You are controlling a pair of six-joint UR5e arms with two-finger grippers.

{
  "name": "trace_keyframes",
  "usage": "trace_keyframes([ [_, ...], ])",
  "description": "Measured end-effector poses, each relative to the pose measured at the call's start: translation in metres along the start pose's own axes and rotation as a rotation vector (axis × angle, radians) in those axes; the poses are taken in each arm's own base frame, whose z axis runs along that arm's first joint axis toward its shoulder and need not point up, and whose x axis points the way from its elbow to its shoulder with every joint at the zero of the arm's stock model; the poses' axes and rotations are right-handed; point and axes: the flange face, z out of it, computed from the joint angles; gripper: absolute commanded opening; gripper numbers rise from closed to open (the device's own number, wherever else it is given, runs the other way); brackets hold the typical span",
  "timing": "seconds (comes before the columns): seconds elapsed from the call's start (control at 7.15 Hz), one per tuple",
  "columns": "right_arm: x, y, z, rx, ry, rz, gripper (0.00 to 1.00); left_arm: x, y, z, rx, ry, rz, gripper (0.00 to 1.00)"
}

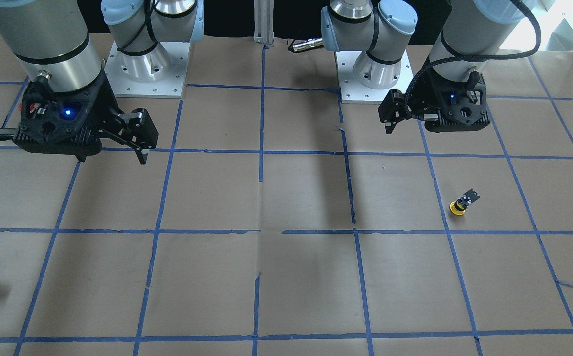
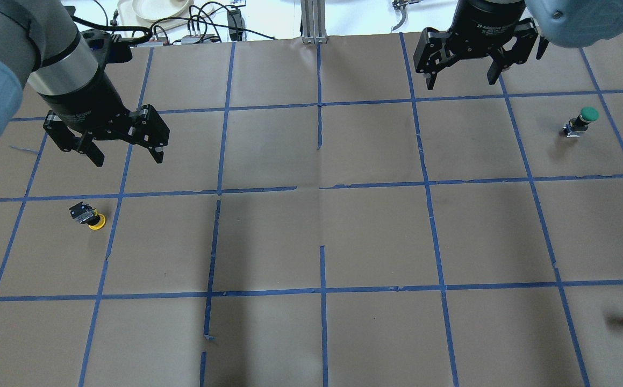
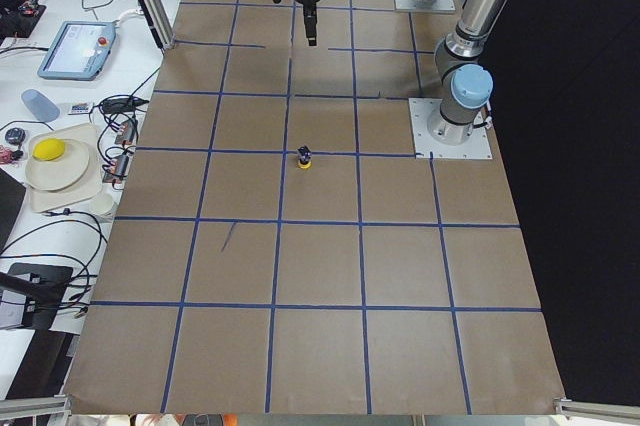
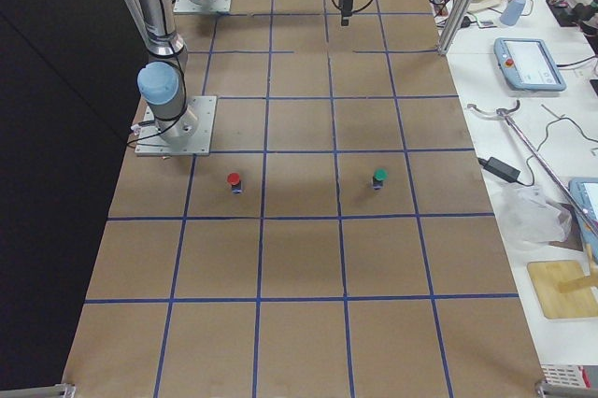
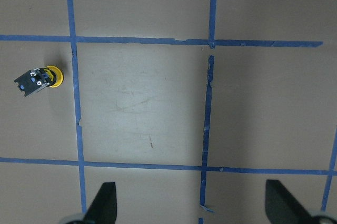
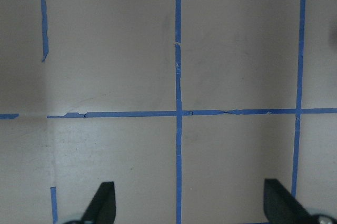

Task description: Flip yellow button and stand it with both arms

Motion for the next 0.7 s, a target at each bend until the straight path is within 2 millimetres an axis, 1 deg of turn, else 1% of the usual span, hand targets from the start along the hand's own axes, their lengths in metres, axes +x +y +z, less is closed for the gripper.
trace_keyframes([
  [0.7, 0.0002, 0.0003, 0.0002, -0.003, 0.000, -0.001, 1.00, -0.0005, -0.0011, 0.0006, -0.001, -0.001, 0.009, 1.00],
])
